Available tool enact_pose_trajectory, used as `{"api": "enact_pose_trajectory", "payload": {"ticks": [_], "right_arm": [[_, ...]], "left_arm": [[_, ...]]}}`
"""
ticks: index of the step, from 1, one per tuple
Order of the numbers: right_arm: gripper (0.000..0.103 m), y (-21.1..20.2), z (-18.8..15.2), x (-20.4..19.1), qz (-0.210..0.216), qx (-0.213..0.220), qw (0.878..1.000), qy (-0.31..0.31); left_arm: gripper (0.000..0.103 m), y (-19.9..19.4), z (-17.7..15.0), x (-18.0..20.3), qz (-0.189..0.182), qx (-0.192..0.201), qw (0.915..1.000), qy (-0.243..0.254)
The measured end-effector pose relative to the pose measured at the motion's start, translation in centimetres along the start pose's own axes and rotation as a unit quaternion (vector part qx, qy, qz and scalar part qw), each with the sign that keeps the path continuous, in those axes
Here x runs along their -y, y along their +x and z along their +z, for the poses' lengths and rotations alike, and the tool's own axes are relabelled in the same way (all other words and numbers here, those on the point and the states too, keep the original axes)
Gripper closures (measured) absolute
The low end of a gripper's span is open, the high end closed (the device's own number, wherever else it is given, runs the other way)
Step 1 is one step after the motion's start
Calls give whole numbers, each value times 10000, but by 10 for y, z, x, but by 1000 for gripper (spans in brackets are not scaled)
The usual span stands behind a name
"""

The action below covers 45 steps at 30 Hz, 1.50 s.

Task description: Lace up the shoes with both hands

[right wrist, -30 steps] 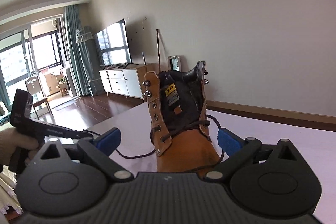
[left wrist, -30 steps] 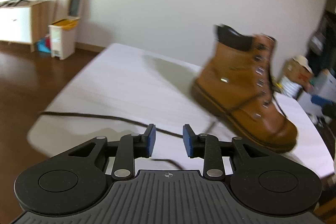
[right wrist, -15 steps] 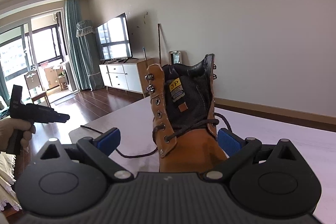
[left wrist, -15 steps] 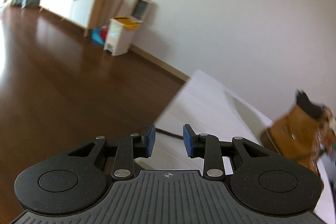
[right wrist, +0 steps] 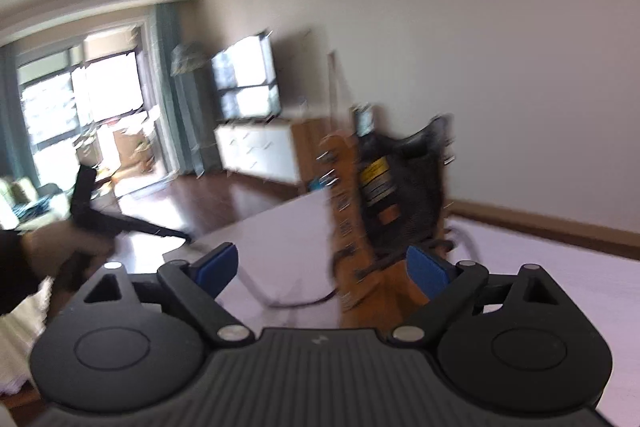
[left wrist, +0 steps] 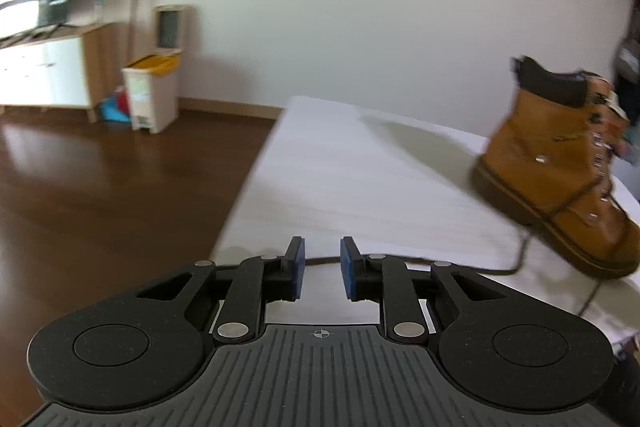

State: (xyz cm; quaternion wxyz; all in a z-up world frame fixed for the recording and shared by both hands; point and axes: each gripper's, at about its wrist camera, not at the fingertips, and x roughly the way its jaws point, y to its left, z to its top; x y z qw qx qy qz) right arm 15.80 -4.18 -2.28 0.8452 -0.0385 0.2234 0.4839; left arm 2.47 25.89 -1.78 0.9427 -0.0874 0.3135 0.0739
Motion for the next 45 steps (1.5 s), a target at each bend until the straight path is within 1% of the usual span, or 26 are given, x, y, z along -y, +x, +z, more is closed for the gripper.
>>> {"api": "enact_pose_trajectory", "payload": {"ticks": [1, 3, 6, 7, 9, 12, 15, 19, 21, 22, 23, 24, 28, 30, 31, 32, 34, 37, 39, 40, 42, 45], "right_arm": [[20, 7, -1, -10, 259, -194, 9993, -191], [26, 17, -3, -21, 503, -368, 9973, -379], [32, 44, -11, -43, 883, -655, 9915, -693], [33, 54, -15, -49, 954, -726, 9897, -777], [43, 66, -18, -55, 1044, -811, 9876, -847], [46, 88, -17, -65, 1102, -935, 9849, -950], [49, 104, -13, -68, 1078, -986, 9846, -958], [49, 126, -14, -71, 934, -1107, 9855, -886], [54, 136, -17, -75, 869, -1206, 9846, -918], [54, 142, -19, -77, 800, -1284, 9840, -946], [58, 146, -21, -79, 764, -1339, 9834, -952], [66, 150, -23, -79, 749, -1414, 9827, -928], [71, 160, -30, -77, 552, -1662, 9809, -852], [76, 161, -31, -77, 500, -1687, 9804, -883], [82, 161, -31, -77, 461, -1691, 9802, -926], [99, 160, -32, -78, 426, -1692, 9799, -966], [100, 159, -32, -77, 386, -1695, 9794, -1027], [101, 147, -29, -66, 485, -1590, 9823, -865], [101, 137, -23, -56, 562, -1472, 9854, -653], [101, 127, -18, -47, 660, -1364, 9873, -481], [101, 110, -11, -32, 767, -1206, 9894, -260], [101, 77, 0, -6, 817, -940, 9922, -75]], "left_arm": [[82, 0, 0, 2, -40, 29, 10000, -31], [81, 1, 0, 5, -131, 63, 9999, -74], [81, 0, -2, 13, -157, 69, 9998, -22], [81, -1, -3, 15, -179, 76, 9998, -14], [81, -4, -4, 17, -178, 106, 9998, 8], [81, -7, -5, 13, -172, 141, 9997, -52], [80, -15, -6, 5, -102, 242, 9995, -171], [80, -23, -8, 2, -98, 302, 9993, -205], [80, -23, -10, 2, -143, 285, 9993, -190], [80, -23, -10, 1, -160, 278, 9993, -193], [80, -23, -11, 1, -186, 273, 9993, -190], [80, -22, -12, 1, -211, 269, 9992, -187], [80, -19, -14, 4, -284, 271, 9990, -193], [81, -15, -16, 7, -338, 246, 9990, -164], [81, -14, -16, 10, -354, 226, 9991, -112], [81, -13, -17, 14, -370, 206, 9991, -59], [81, -10, -18, 20, -412, 169, 9990, 54], [81, -8, -19, 35, -704, 137, 9968, 347], [80, -8, -17, 50, -1075, 191, 9919, 645], [80, -8, -16, 55, -1200, 197, 9899, 722], [78, -6, -10, 71, -1667, 220, 9810, 966], [76, -4, -2, 91, -2135, 300, 9684, 1255]]}}
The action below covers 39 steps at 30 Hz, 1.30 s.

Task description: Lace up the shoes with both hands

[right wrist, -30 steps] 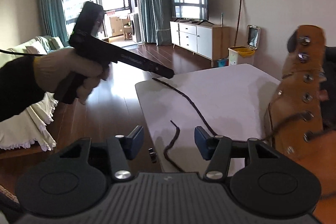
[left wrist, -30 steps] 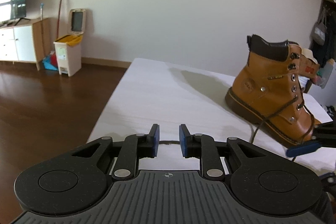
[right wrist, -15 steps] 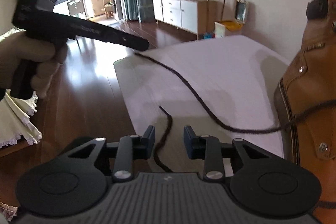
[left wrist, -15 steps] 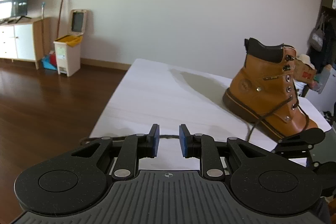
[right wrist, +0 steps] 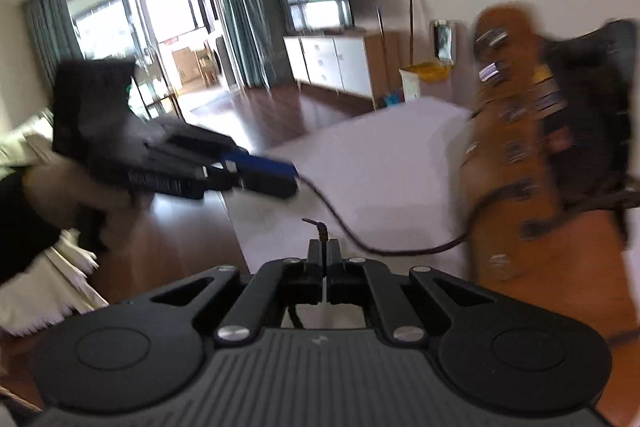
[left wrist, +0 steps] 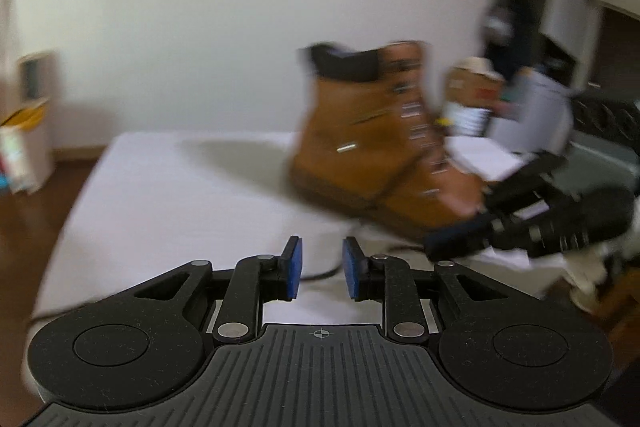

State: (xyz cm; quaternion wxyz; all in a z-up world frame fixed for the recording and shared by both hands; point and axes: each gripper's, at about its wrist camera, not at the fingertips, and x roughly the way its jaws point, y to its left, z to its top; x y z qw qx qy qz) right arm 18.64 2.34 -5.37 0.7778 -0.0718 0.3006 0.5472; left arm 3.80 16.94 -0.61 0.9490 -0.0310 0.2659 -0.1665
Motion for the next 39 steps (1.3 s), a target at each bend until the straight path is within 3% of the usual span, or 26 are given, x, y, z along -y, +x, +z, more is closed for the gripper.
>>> {"api": "enact_pose_trajectory", "payload": {"ticks": [4, 10, 20, 28, 30, 35, 39], "right_arm": [[101, -43, 6, 23, -98, 392, 9991, 148], [101, -92, 8, 59, -260, 854, 9955, 310], [101, -107, -7, 74, 202, 886, 9953, 333], [101, -120, -15, 77, 650, 958, 9924, 417], [101, -119, -16, 78, 716, 942, 9921, 418], [100, -119, -19, 80, 727, 920, 9922, 426], [87, -119, -20, 75, 482, 873, 9950, 97]], "left_arm": [[75, 11, 18, 17, -307, 152, 9992, 203], [72, 26, 34, 43, -283, 339, 9989, 170], [76, 44, 63, 72, -1031, 303, 9893, 983], [89, 49, 67, 77, -1502, 170, 9811, 1208], [98, 52, 66, 77, -1561, 132, 9803, 1202], [101, 63, 66, 79, -1670, 65, 9779, 1255], [101, 63, 67, 76, -1693, 42, 9776, 1248]]}}
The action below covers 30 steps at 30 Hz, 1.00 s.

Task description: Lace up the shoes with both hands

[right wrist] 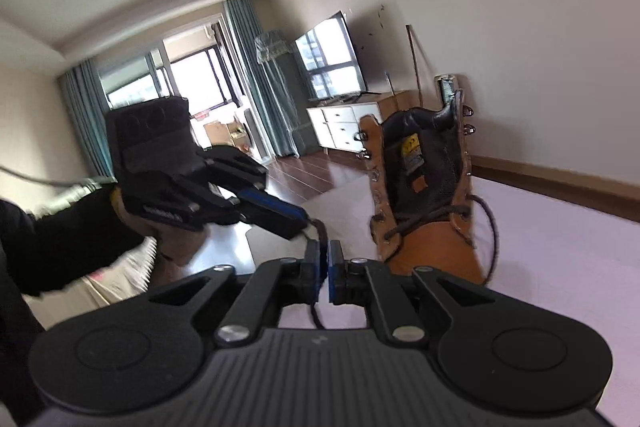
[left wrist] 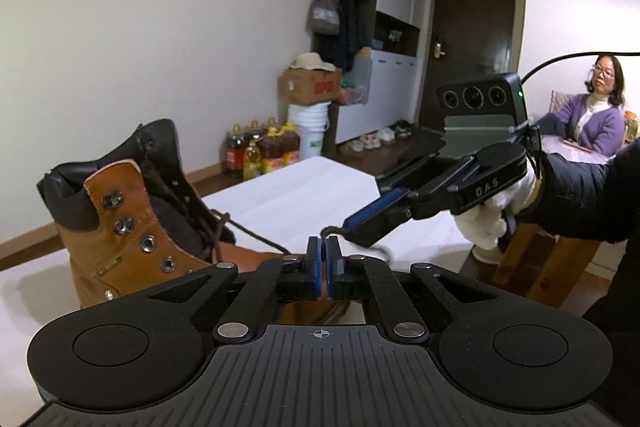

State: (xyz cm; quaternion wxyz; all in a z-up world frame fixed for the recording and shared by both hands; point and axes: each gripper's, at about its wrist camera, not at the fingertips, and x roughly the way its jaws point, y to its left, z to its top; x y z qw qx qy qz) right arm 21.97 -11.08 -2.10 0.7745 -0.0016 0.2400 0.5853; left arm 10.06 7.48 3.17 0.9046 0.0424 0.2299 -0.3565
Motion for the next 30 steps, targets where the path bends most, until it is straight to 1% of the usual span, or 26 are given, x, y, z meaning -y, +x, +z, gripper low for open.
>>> {"api": "enact_pose_trajectory", "payload": {"ticks": [2, 5, 10, 16, 19, 20, 21, 24, 26, 28, 29, 30], "right_arm": [[87, -1, 2, -4, -47, 20, 9996, -266], [87, 2, 7, -12, 156, 18, 9974, -705], [87, 5, 15, -9, 472, 96, 9947, -911], [87, 17, 18, 1, 983, -92, 9904, -970], [88, 24, 18, 3, 1089, -229, 9885, -1027], [89, 25, 17, 3, 1112, -276, 9879, -1041], [97, 26, 17, 4, 1120, -286, 9880, -1026], [99, 27, 15, 8, 1122, -283, 9889, -927], [99, 26, 13, 9, 1018, -221, 9904, -903], [99, 23, 11, 13, 864, -118, 9928, -817], [99, 23, 11, 14, 805, -89, 9936, -793], [99, 21, 10, 17, 731, -64, 9944, -757]], "left_arm": [[101, -2, 2, -1, -57, -41, 10000, 32], [101, -3, 6, 0, -184, -125, 9997, 129], [101, -4, 9, 4, -338, -263, 9986, 306], [101, -5, 10, 6, -443, -316, 9977, 410], [101, -3, 9, 5, -459, -309, 9977, 385], [101, -2, 8, 4, -443, -302, 9978, 383], [101, -1, 8, 4, -429, -294, 9979, 377], [100, -2, 6, 3, -388, -251, 9986, 270], [98, -2, 4, 2, -343, -220, 9990, 167], [98, -3, 0, -5, -193, -122, 9997, -64], [96, -4, -2, -9, -85, -77, 9998, -161], [90, -5, -5, -14, 58, -44, 9996, -273]]}}
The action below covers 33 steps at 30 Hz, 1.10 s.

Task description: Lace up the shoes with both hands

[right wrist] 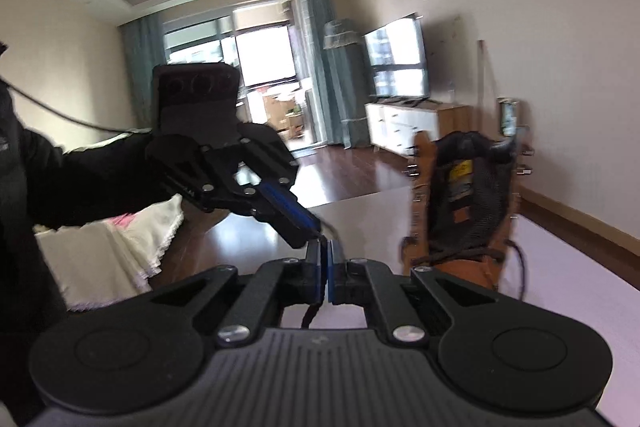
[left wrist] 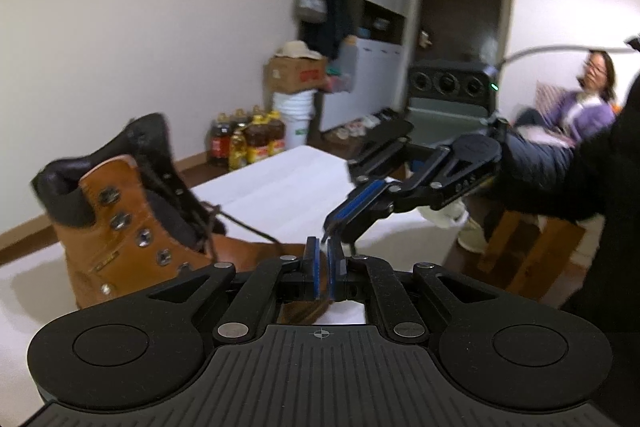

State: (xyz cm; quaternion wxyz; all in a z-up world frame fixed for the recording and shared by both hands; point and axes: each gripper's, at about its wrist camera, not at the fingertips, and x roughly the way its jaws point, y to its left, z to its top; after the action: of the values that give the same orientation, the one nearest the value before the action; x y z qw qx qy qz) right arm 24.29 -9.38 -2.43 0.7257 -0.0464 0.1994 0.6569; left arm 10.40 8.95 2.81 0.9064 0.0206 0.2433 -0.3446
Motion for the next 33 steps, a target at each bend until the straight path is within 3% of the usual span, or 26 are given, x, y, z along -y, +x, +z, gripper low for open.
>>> {"api": "enact_pose_trajectory", "payload": {"ticks": [6, 9, 12, 22, 25, 27, 33], "right_arm": [[99, -15, -8, 26, -823, 285, 9952, 441], [99, -20, -12, 43, -1255, 413, 9889, 674], [99, -19, -14, 56, -1458, 446, 9850, 804], [99, -5, -35, 102, -1817, 401, 9752, 1196], [99, -3, -43, 107, -1820, 470, 9733, 1320], [99, -5, -47, 104, -1812, 558, 9723, 1367], [99, -17, -50, 88, -1925, 741, 9689, 1365]], "left_arm": [[85, -4, -19, -31, 813, 38, 9945, -652], [86, 8, -34, -63, 1481, -492, 9828, -989], [86, 24, -44, -89, 1668, -748, 9765, -1138], [87, 63, -43, -136, 1317, -785, 9828, -1030], [92, 75, -35, -142, 1177, -795, 9858, -899], [99, 82, -30, -143, 1109, -818, 9872, -808], [101, 109, -11, -144, 883, -869, 9909, -524]]}}
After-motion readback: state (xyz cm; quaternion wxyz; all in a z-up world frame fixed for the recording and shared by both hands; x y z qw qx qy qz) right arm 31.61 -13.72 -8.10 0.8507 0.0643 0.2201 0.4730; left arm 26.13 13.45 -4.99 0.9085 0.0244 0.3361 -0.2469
